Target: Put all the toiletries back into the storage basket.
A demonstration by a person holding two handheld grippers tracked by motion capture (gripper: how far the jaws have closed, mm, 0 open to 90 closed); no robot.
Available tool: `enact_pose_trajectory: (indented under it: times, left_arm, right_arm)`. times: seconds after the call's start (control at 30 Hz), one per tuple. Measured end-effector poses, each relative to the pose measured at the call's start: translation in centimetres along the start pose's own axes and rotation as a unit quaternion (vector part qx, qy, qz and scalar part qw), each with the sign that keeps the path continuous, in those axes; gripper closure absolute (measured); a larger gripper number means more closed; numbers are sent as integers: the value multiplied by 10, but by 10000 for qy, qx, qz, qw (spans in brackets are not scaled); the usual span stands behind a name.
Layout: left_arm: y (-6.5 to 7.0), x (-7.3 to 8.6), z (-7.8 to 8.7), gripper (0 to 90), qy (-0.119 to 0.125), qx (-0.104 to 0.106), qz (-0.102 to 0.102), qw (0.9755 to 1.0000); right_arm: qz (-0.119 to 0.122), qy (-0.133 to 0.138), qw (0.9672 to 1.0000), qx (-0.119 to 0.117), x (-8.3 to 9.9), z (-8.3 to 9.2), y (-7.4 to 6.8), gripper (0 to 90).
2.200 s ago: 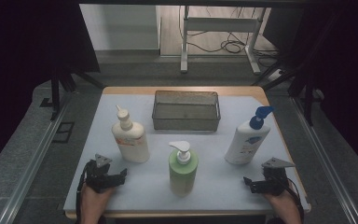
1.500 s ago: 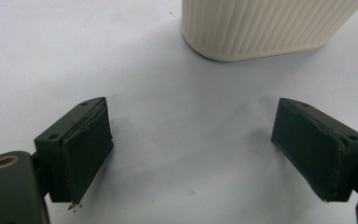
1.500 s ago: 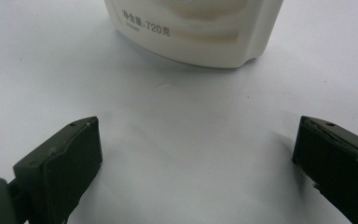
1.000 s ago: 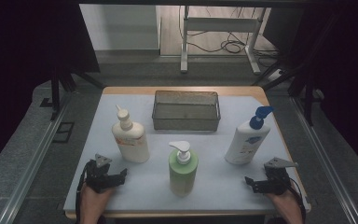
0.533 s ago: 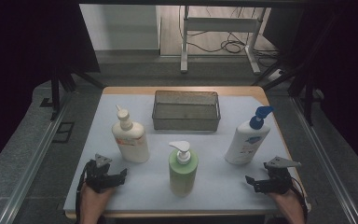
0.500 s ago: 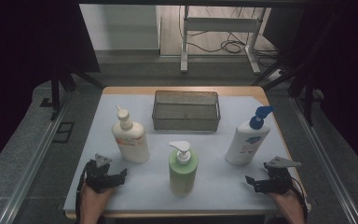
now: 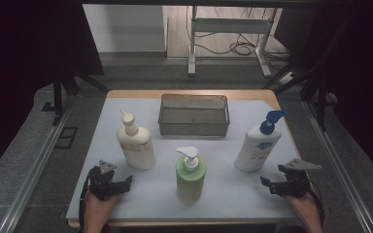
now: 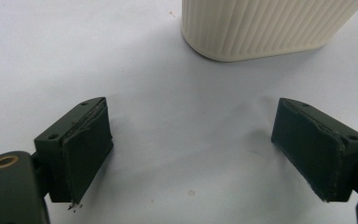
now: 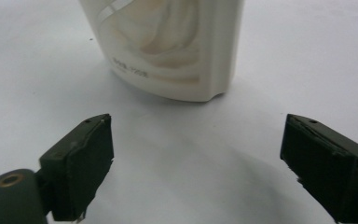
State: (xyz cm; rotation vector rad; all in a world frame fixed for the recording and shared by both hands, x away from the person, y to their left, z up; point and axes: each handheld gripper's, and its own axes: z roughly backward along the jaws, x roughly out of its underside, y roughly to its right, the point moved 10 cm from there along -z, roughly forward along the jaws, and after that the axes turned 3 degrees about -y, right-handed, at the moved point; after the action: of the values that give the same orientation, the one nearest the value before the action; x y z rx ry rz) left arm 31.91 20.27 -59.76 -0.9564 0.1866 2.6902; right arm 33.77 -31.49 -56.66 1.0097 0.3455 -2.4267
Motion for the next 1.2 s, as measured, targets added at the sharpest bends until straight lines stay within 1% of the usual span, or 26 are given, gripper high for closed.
enact_pose_trajectory:
  times: [0.03,0.13,0.3,0.4,0.53,0.63,0.8,0.9,1.03,1.2]
  left_arm:
    - [0,0,0,118,0,2,1,10000]
    - [0,0,0,118,0,2,0,10000]
    - [0,0,0,118,3,2,0,10000]
    - [0,0,0,118,3,1,0,10000]
    - [0,0,0,118,7,0,0,10000]
    - [0,0,0,118,9,0,1,10000]
    - [0,0,0,118,12,1,2,10000]
    - [0,0,0,118,12,1,0,10000]
    - [0,0,0,118,13,1,0,10000]
    - [0,0,0,118,14,1,-1,10000]
  right_arm:
    - [-14,-5,10000,32,0,1,1,119]
    - [-75,20,10000,14,-2,2,4,131]
    - [-48,-49,9999,77,-4,3,7,143]
    - [-95,-62,9999,112,-5,4,11,199]
    - [-171,-68,9998,87,-7,4,14,281]
    - [-271,-65,9996,45,-8,5,16,326]
    - [-349,-91,9993,43,-9,5,21,396]
    - [-317,-121,9994,81,-9,5,24,443]
    - [-189,-124,9997,112,-12,5,27,511]
    - [-231,-128,9996,75,-16,3,31,580]
